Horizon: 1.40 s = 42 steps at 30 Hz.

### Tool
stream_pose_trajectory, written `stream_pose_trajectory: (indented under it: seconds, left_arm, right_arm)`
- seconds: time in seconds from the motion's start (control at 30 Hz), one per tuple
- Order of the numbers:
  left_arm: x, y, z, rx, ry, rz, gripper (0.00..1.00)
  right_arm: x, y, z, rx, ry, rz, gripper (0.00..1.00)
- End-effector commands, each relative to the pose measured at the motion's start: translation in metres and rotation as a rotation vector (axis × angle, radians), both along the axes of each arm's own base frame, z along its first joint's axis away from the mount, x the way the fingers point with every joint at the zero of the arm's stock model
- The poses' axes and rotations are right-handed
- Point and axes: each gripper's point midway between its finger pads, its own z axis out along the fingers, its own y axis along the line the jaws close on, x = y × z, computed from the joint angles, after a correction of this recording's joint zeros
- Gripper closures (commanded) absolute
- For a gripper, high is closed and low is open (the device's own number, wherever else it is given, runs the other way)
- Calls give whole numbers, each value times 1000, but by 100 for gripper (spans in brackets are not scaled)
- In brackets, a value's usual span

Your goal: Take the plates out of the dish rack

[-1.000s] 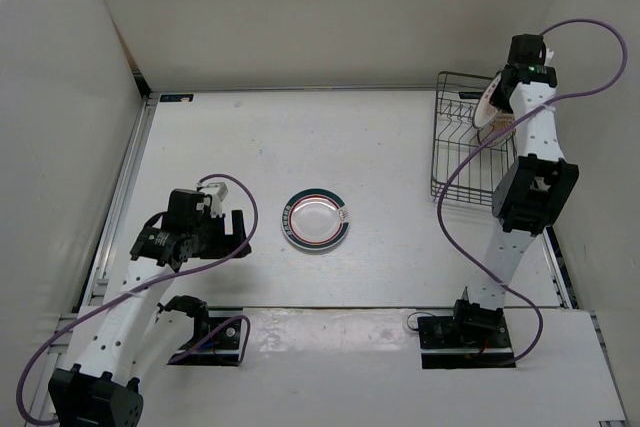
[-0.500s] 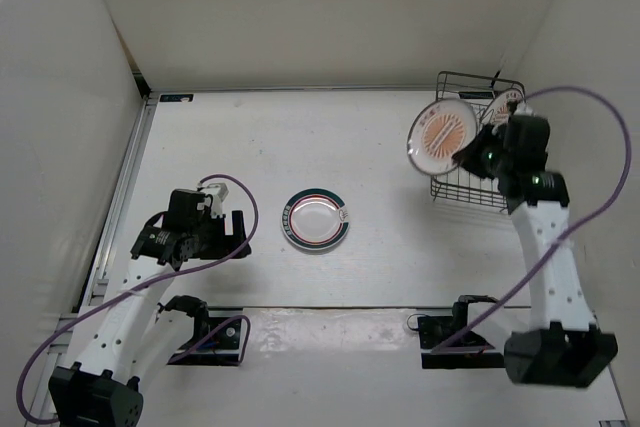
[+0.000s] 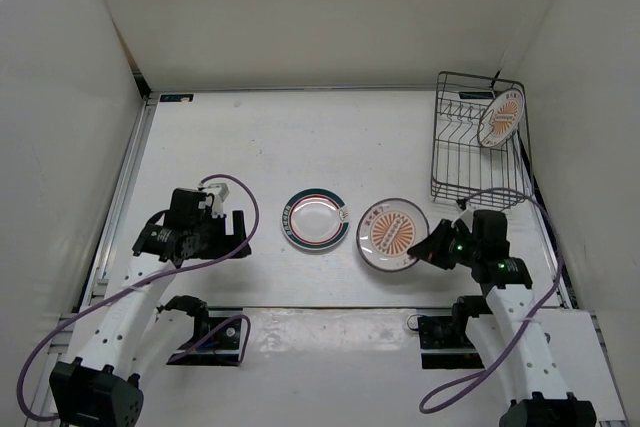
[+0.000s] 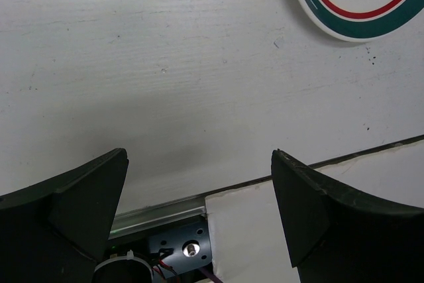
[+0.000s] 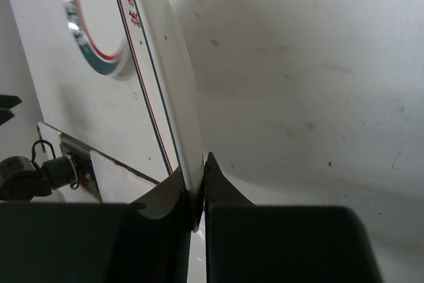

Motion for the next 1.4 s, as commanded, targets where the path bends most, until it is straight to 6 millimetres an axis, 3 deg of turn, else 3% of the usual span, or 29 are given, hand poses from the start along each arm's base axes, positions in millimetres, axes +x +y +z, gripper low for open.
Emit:
stream_pose_trajectory:
  seconds: [0.0,0.07,0.27,0.37,0.4,0.53,0.67,0.83,0.97,1.03,1.07,1.1,1.13,1.17,1.2,1.23,1.27,1.3,1.33,1.37]
  left_arm:
    - [2,-2,3,-7,-6,-4,0]
    - [2,-2,2,-6,-6,0,0]
    - [2,-4,-1,-9,13,-9,0]
    - [1,-7,-1,-26,22,-24,0]
    - [2,-8,0,-31,19,-27,0]
    - [2,-8,0,-29,15,-25,0]
    - [1,-8,0,-30,16,-24,0]
    - [1,-9,1,-38,13,-29,0]
    - [0,-9,1,-40,10,-30,0]
    - [1,-10,3,-43,2,-31,0]
    - [1,-10,3,-46,2,-32,0]
    - [1,-10,5,-47,-5,-31,0]
    - [1,-10,4,-45,-6,-29,0]
    - [2,-9,5,-44,-12,-28,0]
    - [1,-9,5,-45,-10,-27,0]
    - [0,-9,4,-41,-8,-26,0]
    - [1,-9,5,-44,-15,-26,0]
    - [1,-9,6,-46,-16,-25,0]
    - [0,-10,5,-45,-13,-28,0]
    - [0,-10,6,-46,-17,-30,0]
  right_arm:
    - [-14,13,-29,121,104,-23,100]
    - [-20,12,-47,134,144,-59,100]
    - [-16,4,-53,105,139,-130,100]
    - [-24,-6,-65,48,223,-186,83]
    - [-24,-10,-68,23,239,-210,69]
    - [-30,-19,-74,-32,289,-246,44]
    - [-30,-41,-64,-183,258,-245,37]
    - [-17,-45,-25,-194,167,-260,36]
    - [14,-50,30,-197,-9,-296,41]
    - [40,-70,75,-269,-109,-390,38]
    - [49,-77,82,-306,-108,-407,31]
    - [70,-95,126,-366,-188,-488,25]
    - [80,-108,140,-423,-219,-535,19]
    - [100,-117,136,-483,-181,-532,15]
    - [117,-121,181,-469,-278,-567,10]
    - [130,-123,194,-475,-305,-579,10]
    - [154,-143,171,-510,-185,-623,10]
    - [168,-151,217,-492,-258,-673,10]
    - [172,-170,220,-520,-234,-741,10]
    - [190,-187,200,-553,-148,-776,10]
